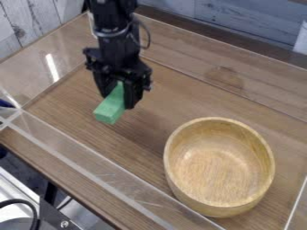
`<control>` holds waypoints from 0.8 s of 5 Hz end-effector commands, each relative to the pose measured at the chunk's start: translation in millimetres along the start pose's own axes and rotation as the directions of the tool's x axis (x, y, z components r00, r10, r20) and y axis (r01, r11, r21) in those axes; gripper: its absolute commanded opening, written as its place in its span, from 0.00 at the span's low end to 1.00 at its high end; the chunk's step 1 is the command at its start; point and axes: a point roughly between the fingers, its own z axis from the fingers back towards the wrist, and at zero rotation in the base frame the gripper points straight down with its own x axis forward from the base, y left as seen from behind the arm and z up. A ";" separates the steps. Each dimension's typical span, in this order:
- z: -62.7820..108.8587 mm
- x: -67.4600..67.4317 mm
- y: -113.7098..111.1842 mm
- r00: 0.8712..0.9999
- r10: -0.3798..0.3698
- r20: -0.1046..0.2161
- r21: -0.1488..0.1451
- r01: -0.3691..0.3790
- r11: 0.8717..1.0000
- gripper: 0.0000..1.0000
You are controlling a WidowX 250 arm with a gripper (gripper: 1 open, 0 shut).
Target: Remove the green block from inside the brown bowl and put it on the table
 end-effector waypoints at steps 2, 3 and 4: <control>-23.7 -3.7 -1.7 0.999 -0.033 -0.001 0.013 0.033 0.999 0.00; -6.4 6.0 -6.7 0.999 -0.027 0.027 0.004 0.027 1.000 0.00; -7.7 13.1 -11.1 0.999 -0.028 0.029 0.000 0.028 1.000 0.00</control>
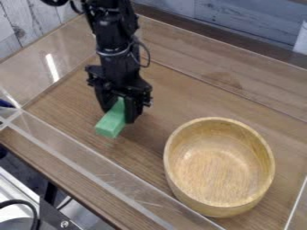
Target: Remove the green block from inside the brown bowl and put it on the table
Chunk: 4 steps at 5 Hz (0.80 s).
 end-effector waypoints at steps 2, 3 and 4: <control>-0.6 13.2 -1.1 0.999 -0.017 0.034 0.018 0.016 1.000 0.00; -4.0 14.4 -1.9 0.999 -0.018 0.027 0.020 0.018 1.000 0.00; -5.5 15.4 -3.1 1.000 -0.018 0.024 0.018 0.018 1.000 0.00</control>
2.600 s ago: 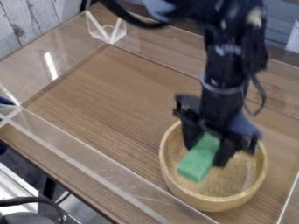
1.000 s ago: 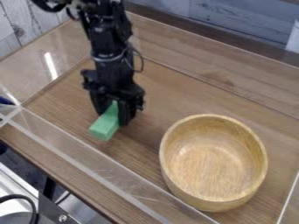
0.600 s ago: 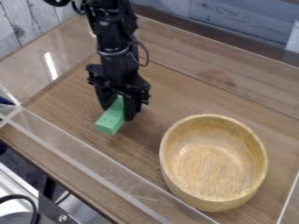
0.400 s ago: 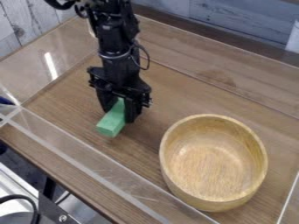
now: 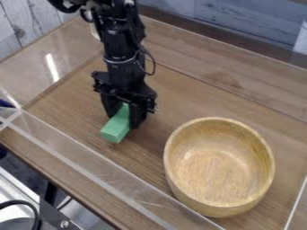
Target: Remove the green block from inside the brown bowl and put it on the table
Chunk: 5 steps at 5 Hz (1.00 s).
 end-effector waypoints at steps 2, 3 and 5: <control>11.1 14.4 -0.8 0.999 0.002 0.049 0.006 -0.003 1.000 0.00; 11.4 14.8 -2.7 0.999 0.003 0.047 0.001 -0.003 1.000 0.00; 15.9 14.1 -4.2 0.999 0.006 0.044 -0.007 -0.006 1.000 0.00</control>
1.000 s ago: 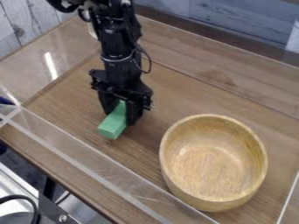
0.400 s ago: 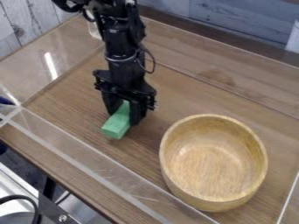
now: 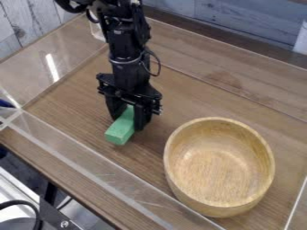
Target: Remove the green block from inside the brown bowl and put it on the table
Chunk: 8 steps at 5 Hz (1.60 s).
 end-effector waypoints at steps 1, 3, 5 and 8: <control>17.3 13.1 3.7 0.998 0.004 0.067 0.013 -0.005 1.000 0.00; 17.2 10.5 7.0 0.998 0.009 0.058 0.014 -0.010 1.000 0.00; 20.3 8.8 8.6 0.998 0.013 0.054 0.010 -0.013 1.000 0.00; 29.5 8.8 8.6 0.998 0.018 0.056 -0.001 -0.018 1.000 0.00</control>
